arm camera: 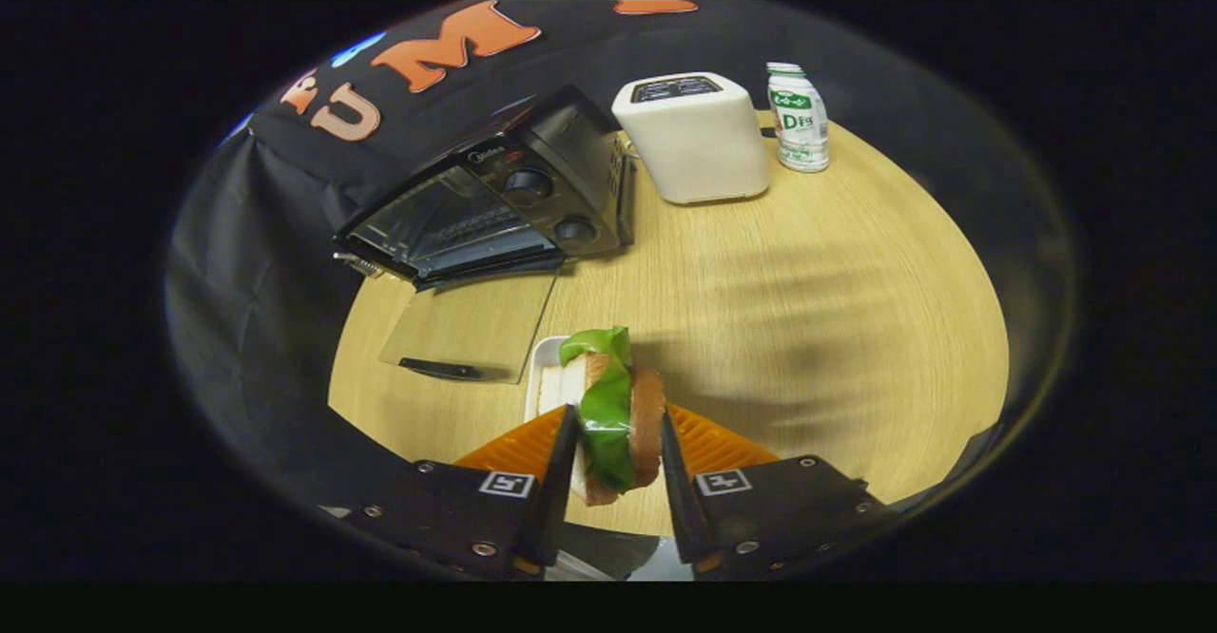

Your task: Open the toaster oven, put the food inside, and close the toaster oven door.

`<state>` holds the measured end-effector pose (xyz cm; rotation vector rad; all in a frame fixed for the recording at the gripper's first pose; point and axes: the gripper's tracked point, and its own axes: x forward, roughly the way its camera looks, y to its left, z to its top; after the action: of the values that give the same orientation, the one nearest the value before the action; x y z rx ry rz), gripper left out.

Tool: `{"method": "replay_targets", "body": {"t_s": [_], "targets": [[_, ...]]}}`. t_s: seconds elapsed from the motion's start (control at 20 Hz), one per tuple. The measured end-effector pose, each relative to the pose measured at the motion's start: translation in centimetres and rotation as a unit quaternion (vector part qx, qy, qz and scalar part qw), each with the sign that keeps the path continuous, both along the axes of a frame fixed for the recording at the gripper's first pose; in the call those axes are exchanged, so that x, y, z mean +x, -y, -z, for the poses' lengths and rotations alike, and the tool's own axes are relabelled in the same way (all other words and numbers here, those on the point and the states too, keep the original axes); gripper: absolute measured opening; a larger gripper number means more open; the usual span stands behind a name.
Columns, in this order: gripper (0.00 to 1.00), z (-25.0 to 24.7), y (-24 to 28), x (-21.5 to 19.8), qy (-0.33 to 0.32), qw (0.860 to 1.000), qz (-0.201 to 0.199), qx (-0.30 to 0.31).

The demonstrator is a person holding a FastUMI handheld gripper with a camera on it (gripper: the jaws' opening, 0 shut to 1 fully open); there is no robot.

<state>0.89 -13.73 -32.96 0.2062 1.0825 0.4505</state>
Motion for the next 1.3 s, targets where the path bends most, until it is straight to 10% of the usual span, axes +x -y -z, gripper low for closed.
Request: {"method": "replay_targets", "body": {"t_s": [0.25, 0.8, 1.3], "targets": [[0.27, -0.9, -0.3, -0.4, -0.003, 1.000, 0.006, -0.002], [0.27, -6.6, -0.1, -0.5, 0.054, 0.994, 0.097, 0.007], [0.26, -11.7, -6.9, -0.9, 0.114, 0.939, 0.270, 0.179]]}}
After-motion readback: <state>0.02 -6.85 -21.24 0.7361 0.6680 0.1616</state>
